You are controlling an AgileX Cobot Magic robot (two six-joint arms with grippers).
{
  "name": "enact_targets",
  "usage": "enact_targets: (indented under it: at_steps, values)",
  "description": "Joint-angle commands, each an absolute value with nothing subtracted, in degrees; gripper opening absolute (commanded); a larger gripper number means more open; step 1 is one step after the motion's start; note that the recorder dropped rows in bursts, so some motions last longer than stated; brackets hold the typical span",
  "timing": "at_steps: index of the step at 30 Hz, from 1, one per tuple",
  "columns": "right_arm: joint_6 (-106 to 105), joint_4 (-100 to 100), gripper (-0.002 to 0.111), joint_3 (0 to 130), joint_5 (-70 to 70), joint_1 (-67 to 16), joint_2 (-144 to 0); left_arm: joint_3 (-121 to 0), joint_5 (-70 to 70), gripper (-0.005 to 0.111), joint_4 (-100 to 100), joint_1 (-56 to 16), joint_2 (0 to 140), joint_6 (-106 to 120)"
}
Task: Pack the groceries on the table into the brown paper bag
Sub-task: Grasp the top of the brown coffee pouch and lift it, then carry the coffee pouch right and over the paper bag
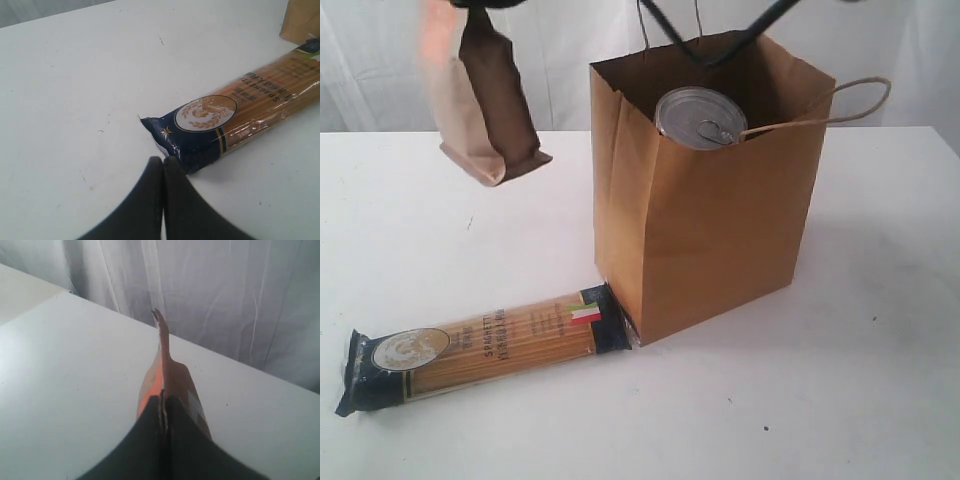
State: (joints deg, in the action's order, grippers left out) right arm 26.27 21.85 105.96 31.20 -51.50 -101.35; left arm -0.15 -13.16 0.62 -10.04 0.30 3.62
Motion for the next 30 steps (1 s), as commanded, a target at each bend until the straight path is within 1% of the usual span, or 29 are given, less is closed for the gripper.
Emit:
enact_targets:
  at_steps: [1,19,30]
  values:
    - [24.52,23.01,0.0,106.24,28.56,-51.49,-96.52,0.0,-13.32,0.0,0.75,-9.79,0.0,3.52]
    - [15.39,24.62,0.0,105.81,30.83,-51.49,-78.16,0.0,-13.32,0.0,0.75,-9.79,0.0,3.52]
    - [15.65,35.6,0.0,101.38,35.95,-51.38,-71.18,0.0,-13.32,0.0,0.75,-9.79,0.0,3.52]
